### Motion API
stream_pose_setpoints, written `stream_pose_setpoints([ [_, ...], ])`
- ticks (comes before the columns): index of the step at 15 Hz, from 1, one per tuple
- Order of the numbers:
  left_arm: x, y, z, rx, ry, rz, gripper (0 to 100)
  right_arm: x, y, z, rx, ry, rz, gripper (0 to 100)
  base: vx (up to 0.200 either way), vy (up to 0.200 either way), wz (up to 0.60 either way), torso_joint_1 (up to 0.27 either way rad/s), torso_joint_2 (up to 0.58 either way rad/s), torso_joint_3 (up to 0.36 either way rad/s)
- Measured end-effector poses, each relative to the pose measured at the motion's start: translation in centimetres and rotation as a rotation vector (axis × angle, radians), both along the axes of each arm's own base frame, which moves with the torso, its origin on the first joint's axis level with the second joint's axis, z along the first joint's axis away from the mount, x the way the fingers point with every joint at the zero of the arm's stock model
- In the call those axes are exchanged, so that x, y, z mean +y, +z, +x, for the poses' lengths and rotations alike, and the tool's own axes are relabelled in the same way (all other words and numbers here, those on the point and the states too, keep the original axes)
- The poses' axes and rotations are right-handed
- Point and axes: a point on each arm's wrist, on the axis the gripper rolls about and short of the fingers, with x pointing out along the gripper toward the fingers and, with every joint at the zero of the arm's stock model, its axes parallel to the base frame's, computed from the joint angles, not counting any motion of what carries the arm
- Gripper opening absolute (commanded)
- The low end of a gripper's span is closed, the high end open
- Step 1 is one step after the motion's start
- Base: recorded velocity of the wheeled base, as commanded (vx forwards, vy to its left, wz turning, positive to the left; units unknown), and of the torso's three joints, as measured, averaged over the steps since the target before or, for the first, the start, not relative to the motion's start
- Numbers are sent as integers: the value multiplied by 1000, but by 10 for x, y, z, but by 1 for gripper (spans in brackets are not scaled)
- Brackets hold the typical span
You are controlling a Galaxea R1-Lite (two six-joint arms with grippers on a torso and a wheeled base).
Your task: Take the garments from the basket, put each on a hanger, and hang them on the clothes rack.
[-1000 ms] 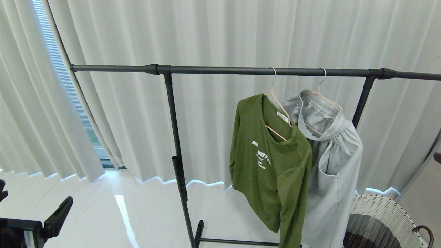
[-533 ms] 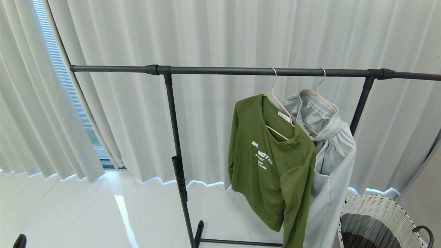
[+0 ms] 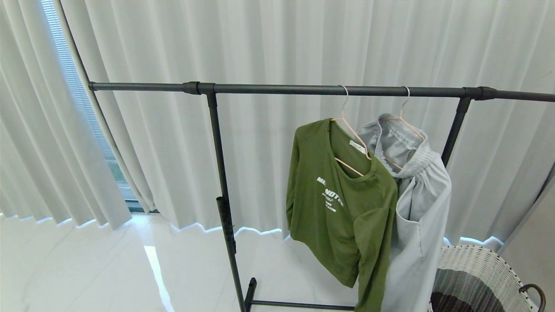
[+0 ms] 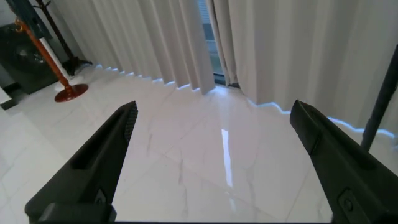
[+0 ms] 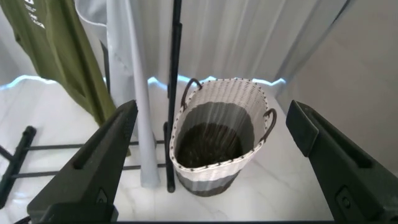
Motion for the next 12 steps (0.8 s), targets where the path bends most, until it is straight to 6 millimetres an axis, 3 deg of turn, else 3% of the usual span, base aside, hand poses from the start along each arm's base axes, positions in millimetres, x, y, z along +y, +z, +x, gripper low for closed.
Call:
stream_pose_setpoints([
  [6,-1,-2,-6,-77,-45,-15,100,2,-11,-16,-135,8,-6,100,0,0,0,0,0,0],
  [9,-7,-3,-4,-91,-352,-58,100,2,-15,-12,-195,45,-12,100,0,0,0,0,0,0],
  [12,-12,-3,-4,-131,-566,-240,100,1,-26,-4,-243,48,-19,100,0,0,0,0,0,0],
])
